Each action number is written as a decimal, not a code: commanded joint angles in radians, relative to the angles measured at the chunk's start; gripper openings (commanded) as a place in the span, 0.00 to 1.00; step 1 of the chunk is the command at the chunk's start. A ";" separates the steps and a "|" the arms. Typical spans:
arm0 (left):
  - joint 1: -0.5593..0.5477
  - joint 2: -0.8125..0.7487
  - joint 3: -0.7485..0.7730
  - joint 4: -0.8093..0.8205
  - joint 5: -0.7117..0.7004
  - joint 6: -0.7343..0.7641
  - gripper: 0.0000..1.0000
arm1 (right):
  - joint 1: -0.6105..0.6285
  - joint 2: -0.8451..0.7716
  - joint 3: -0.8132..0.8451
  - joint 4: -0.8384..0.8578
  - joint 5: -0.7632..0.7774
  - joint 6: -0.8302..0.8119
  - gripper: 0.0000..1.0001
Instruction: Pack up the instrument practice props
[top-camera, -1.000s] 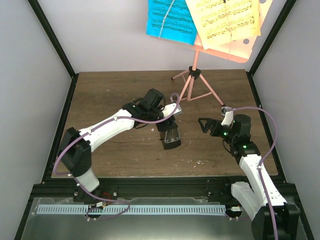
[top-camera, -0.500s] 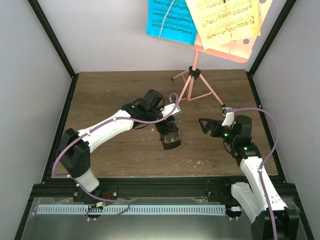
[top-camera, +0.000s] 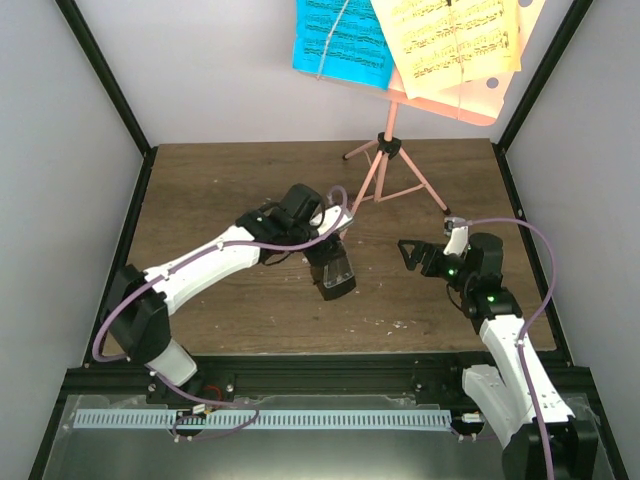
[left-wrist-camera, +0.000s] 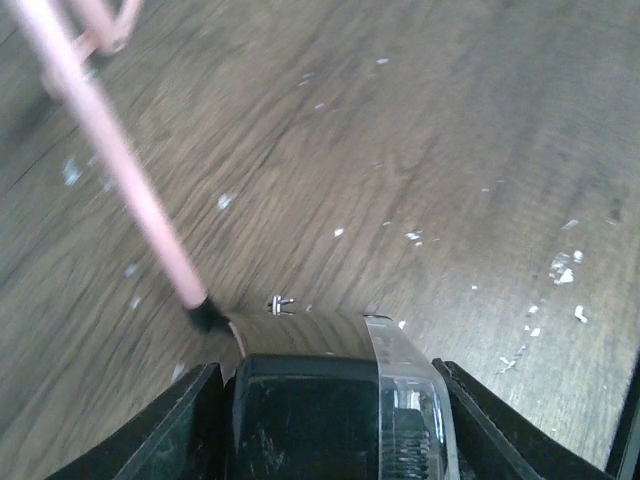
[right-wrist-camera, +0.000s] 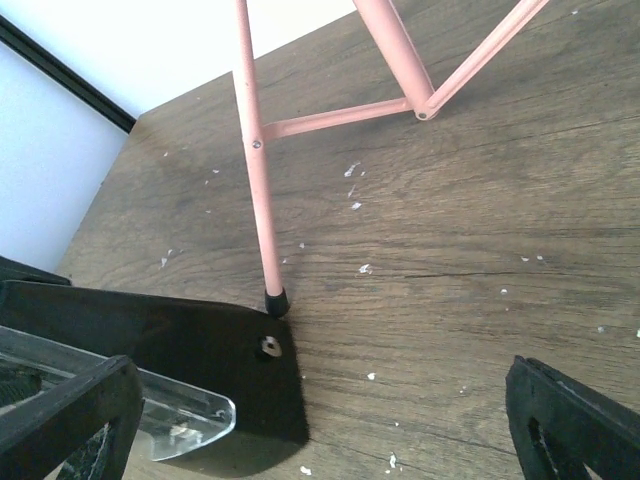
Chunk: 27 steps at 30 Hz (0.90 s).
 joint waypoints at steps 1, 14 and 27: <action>-0.010 -0.079 -0.046 -0.067 -0.274 -0.225 0.45 | -0.004 -0.005 -0.003 -0.013 0.038 -0.036 1.00; -0.081 -0.095 -0.123 -0.007 -0.363 -0.732 0.69 | -0.004 0.067 -0.015 -0.006 0.014 0.013 1.00; -0.022 -0.307 -0.296 0.136 -0.094 -0.672 0.97 | -0.005 0.141 -0.035 0.024 -0.106 0.011 1.00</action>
